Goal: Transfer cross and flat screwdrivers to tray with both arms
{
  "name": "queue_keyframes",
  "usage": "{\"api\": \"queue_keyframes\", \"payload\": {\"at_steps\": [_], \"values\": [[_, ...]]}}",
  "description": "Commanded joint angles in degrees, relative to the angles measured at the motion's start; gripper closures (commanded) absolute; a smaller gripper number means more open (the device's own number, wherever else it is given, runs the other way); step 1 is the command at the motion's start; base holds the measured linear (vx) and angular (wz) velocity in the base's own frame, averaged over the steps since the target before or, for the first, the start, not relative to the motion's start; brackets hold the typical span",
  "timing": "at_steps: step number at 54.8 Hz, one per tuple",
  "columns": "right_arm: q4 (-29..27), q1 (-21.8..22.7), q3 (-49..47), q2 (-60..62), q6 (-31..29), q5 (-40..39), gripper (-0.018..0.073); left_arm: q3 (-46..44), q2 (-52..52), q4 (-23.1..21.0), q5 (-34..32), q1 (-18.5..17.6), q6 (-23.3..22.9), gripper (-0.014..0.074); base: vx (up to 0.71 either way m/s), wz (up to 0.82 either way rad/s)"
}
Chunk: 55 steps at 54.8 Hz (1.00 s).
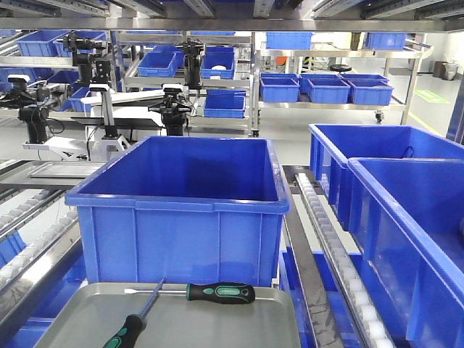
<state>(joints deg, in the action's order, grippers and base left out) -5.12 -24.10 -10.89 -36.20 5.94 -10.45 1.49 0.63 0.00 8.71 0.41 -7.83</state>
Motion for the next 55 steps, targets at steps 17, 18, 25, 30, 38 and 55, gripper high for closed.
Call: {"api": "queue_keyframes", "payload": {"at_steps": [17,18,25,30,38,55], "values": [[9.3,18.4,10.2,26.7,3.9,3.5,0.057,-1.5,0.7,0.0,-4.6,0.1,-0.5,0.0602,0.0,0.0],[9.3,18.5,10.6,27.6,3.9,3.7,0.057,-1.5,0.7,0.0,-4.6,0.1,-0.5,0.0602,0.0,0.0],[9.3,18.5,13.1,36.4,1.9,10.9,0.057,-1.5,0.7,0.0,-4.6,0.1,-0.5,0.0602,0.0,0.0],[9.4,18.5,13.1,36.7,0.6,14.8,0.057,-1.5,0.8,0.0,-4.5,0.1,-0.5,0.0602,0.0,0.0],[9.4,18.5,13.1,37.2,0.0,16.6,0.057,-1.5,0.7,0.0,-4.5,0.1,-0.5,0.0602,0.0,0.0],[9.4,18.5,13.1,37.2,0.0,16.7,0.057,-1.5,0.7,0.0,-4.5,0.1,-0.5,0.0602,0.0,0.0]]}}
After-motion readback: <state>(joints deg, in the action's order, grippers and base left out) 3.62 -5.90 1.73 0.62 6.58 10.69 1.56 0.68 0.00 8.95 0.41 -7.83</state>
